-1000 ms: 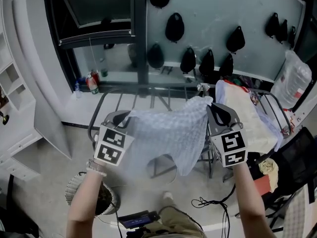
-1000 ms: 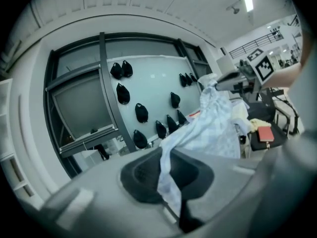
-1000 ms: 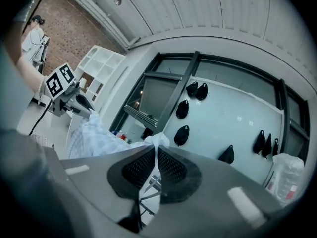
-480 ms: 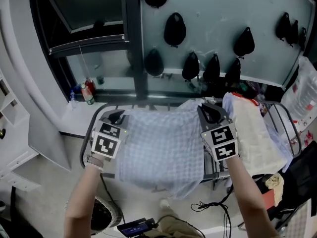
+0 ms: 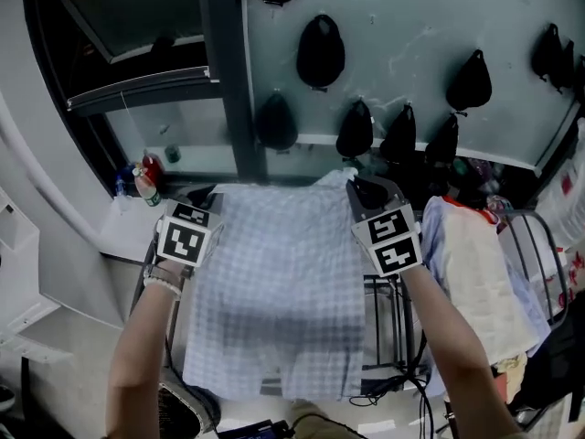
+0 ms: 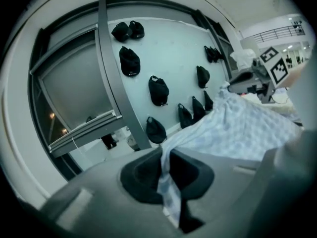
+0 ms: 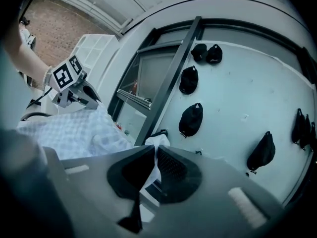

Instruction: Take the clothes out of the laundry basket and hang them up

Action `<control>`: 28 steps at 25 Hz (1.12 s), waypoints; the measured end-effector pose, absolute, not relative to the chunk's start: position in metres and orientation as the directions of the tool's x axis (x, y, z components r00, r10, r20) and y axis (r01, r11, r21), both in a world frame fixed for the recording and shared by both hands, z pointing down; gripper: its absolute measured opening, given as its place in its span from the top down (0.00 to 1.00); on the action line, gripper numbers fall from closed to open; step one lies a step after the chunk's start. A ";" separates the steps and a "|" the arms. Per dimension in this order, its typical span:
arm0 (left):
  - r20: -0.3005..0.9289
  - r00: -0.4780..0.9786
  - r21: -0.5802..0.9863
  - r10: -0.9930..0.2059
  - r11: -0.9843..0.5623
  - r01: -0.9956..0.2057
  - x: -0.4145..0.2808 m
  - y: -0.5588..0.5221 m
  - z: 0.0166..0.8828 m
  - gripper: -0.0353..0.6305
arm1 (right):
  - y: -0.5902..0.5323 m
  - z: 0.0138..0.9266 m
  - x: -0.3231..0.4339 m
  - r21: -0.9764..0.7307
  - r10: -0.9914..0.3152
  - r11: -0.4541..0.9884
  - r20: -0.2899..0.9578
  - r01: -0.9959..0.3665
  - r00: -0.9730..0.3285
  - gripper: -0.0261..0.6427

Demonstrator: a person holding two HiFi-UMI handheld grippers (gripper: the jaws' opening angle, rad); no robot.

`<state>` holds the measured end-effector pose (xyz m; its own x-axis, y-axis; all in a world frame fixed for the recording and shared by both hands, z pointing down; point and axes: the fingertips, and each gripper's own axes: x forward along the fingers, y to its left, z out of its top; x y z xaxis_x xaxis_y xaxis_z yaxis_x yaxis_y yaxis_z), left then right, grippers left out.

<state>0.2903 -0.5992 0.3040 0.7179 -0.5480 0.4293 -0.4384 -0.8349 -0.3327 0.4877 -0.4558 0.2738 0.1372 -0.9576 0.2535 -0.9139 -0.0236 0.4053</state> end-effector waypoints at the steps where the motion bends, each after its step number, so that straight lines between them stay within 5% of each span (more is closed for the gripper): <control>1: 0.431 0.714 -0.334 -0.552 -0.833 -0.442 0.297 -0.611 0.304 0.93 | -0.467 0.275 0.494 0.403 -0.957 -0.026 0.254 -0.915 0.139 0.93; 8: 0.459 0.678 -0.329 -0.575 -0.818 -0.471 0.335 -0.678 0.323 0.93 | -0.528 0.300 0.530 0.379 -0.946 -0.033 0.288 -0.925 0.151 0.93; 17: 0.587 0.612 -0.300 -0.530 -0.844 -0.444 0.358 -0.702 0.431 0.91 | -0.560 0.414 0.547 0.346 -0.843 0.070 0.521 -0.936 0.130 0.93; 22: 0.650 0.618 -0.185 -0.442 -0.881 -0.435 0.351 -0.686 0.463 0.76 | -0.556 0.440 0.541 0.324 -0.791 0.118 0.602 -0.939 0.109 0.93; 28: 0.598 0.656 -0.182 -0.460 -0.875 -0.449 0.317 -0.663 0.438 0.69 | -0.538 0.418 0.541 0.233 -0.834 0.005 0.538 -0.972 0.125 0.74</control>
<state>0.3174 -0.6629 0.4377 0.6560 -0.4604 0.5981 -0.4485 -0.8751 -0.1817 0.5413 -0.5379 0.4178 0.1248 -0.8336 0.5381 -0.9723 0.0051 0.2335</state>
